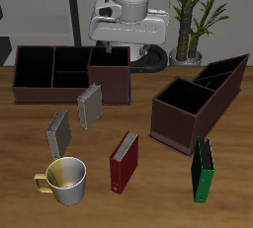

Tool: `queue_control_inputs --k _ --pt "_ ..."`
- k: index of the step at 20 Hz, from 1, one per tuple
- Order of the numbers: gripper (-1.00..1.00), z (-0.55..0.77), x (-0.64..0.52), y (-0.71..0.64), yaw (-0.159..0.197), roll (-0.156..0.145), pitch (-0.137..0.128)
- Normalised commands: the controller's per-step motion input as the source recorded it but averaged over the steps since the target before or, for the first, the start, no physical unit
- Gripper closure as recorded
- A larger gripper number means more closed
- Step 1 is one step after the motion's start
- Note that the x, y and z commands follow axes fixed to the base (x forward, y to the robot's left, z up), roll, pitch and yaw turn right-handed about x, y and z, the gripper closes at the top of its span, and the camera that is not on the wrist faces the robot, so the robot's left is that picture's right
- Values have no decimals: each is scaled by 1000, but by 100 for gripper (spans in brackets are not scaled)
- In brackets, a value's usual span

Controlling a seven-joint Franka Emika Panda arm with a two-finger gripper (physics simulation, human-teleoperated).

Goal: Place the red book into the left desk caddy's right compartment

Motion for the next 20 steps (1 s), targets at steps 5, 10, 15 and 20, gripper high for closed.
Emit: queue_control_inputs --k 5,10,15,20 --pt "-100 152 241 162 2 58 -14" --pt "-100 90 243 32 28 -5 -13" --pt "-100 50 322 -12 18 -2 7" --pt "-100 13 331 57 98 18 -34"
